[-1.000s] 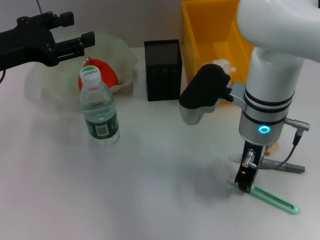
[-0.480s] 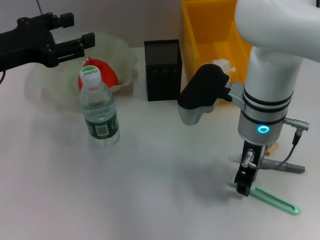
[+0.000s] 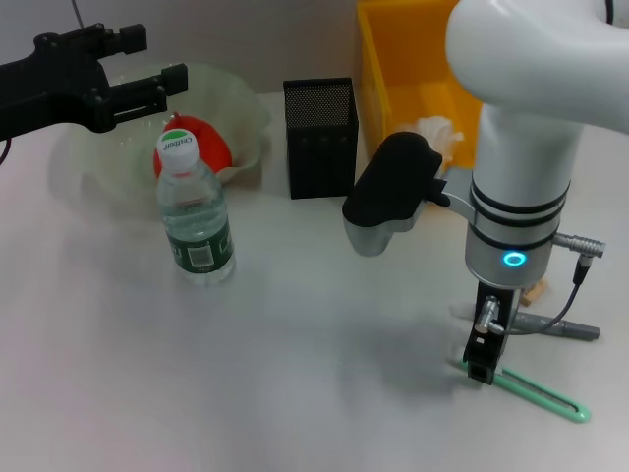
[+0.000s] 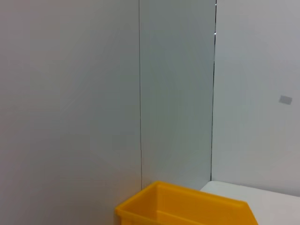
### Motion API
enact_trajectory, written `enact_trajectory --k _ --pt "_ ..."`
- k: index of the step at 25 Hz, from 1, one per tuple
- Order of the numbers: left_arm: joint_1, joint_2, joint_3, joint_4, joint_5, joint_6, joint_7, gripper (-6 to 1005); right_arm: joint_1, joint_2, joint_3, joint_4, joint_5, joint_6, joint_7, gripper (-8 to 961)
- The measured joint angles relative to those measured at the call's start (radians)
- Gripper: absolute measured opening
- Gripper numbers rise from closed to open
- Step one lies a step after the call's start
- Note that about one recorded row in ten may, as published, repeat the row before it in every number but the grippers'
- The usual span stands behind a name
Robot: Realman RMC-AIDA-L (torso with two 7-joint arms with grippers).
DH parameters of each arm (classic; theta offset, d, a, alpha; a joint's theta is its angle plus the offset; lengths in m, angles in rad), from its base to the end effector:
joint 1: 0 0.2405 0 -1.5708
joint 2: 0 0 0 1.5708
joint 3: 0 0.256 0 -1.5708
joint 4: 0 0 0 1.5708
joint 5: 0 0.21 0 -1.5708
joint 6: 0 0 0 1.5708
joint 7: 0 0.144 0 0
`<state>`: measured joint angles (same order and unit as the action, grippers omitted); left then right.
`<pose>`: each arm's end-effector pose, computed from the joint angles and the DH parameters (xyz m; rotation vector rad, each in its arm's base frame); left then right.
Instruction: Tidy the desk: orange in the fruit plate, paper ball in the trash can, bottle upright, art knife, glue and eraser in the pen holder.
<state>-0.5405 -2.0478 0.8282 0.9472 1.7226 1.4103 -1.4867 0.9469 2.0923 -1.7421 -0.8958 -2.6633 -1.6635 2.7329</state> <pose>-0.2024 0.3840 0.0666 -2.4972 -0.3319 -0.7792 0.1696 0.3412 -0.0651 -2.5546 0.8268 -1.2899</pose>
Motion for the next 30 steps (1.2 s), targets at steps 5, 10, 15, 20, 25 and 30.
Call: enact_trajectory --k 5,10,15,20,25,30 --pt "-0.001 0.000 0.000 0.000 0.000 0.001 0.006 724 0.001 0.000 -0.003 -0.001 0.001 0.001 0.005 369" --pt "-0.003 0.000 0.000 0.000 0.000 0.001 0.006 724 0.001 0.000 -0.008 -0.002 0.009 0.002 0.009 369" --pt "-0.004 0.000 0.000 0.000 0.000 0.001 0.006 724 0.001 0.000 -0.008 -0.001 0.011 0.002 0.010 369" --pt "-0.005 0.000 0.000 -0.001 0.000 0.001 0.006 724 0.001 0.000 -0.008 0.004 0.011 0.002 0.011 370" --pt "-0.007 0.000 0.000 -0.003 0.000 0.001 0.007 724 0.001 0.000 -0.008 0.004 0.011 0.004 0.011 370" --pt "-0.007 -0.001 0.002 -0.005 0.000 0.001 0.008 724 0.001 0.000 -0.008 0.006 0.011 0.005 0.011 370"
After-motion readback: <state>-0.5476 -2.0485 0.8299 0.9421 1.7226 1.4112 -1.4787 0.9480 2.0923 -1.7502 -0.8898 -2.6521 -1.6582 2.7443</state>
